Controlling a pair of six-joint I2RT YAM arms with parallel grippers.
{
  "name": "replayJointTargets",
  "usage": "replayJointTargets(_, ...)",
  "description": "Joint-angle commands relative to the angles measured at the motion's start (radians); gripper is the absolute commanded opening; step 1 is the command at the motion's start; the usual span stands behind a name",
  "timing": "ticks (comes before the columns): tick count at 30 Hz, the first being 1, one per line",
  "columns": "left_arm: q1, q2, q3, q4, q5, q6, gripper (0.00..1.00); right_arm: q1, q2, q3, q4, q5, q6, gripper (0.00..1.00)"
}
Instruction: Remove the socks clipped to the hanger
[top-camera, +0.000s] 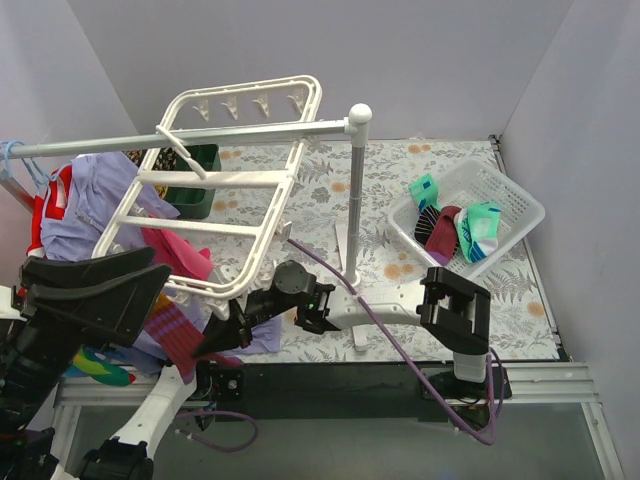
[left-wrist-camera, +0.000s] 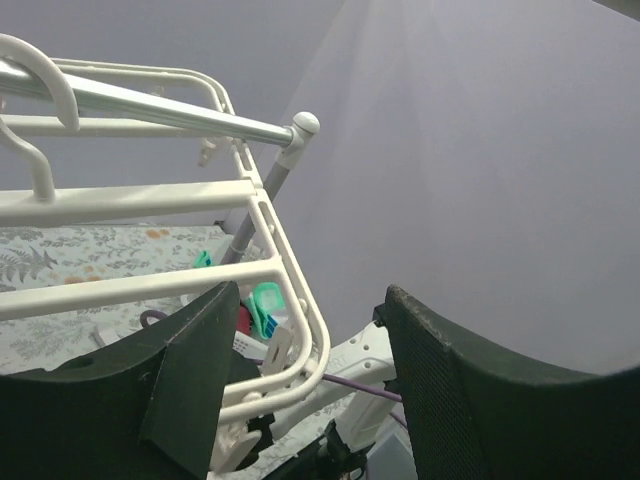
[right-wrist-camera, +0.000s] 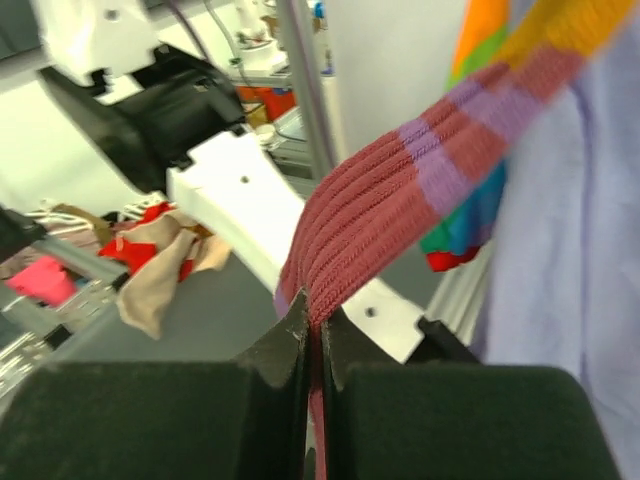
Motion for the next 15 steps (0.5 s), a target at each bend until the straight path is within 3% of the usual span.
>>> replayJointTargets(1,0.004,0.035,0.025,-0.082,-0.051,0.042,0.58,0.004,-0.117,-0.062,0.163,-0.079,0.102,0.02)
replayJointTargets(15,0.004,0.034,0.017,-0.286,0.039,0.025,0.50,-0.011,-0.345,-0.309,0.168,-0.071,0.114,0.03)
